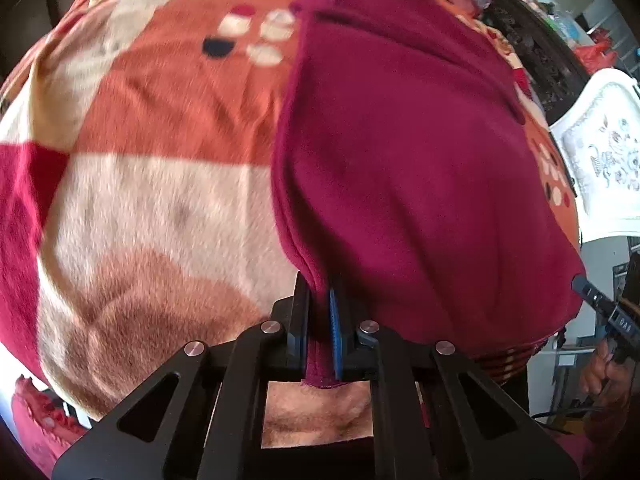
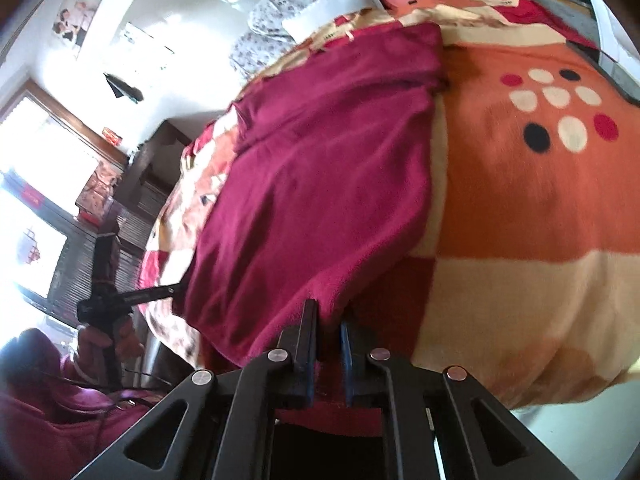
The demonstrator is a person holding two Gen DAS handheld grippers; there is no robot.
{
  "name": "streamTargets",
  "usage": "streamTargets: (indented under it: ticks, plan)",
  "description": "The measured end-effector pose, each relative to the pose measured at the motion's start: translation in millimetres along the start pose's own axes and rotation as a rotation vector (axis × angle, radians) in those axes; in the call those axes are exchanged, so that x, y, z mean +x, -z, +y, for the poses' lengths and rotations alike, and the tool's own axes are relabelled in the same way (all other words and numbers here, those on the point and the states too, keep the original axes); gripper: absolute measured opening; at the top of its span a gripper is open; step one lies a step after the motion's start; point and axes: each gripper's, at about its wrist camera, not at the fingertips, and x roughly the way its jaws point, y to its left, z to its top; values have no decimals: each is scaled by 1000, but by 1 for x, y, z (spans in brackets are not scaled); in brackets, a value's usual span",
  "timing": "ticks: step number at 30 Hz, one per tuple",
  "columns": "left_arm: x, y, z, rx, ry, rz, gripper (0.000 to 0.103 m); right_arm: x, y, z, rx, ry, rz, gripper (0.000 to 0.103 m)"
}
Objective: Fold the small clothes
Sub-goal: 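Close both grippers on the maroon sweatshirt's hem, then lift the held hem with both grippers and fold it toward the collar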
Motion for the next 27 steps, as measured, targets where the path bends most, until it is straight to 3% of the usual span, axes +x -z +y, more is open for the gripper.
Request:
streamTargets:
  ticks: [5,13,18,27]
  plan:
    - [-23,-16,-4,-12,52,-78,7,-11,-21,6,-14,-24,-65,9]
    - [-48,-66,-12,-21,70,-235,7,-20,-72,4,-39,-26,-194,7]
    - [-42,-100,-14,-41,62,-292,7,-17,-111,-4,-26,-32,-271,6]
    - [-31,-175,-27,-31,11,-404,3,7,-193,-10,-67,10,-330,4]
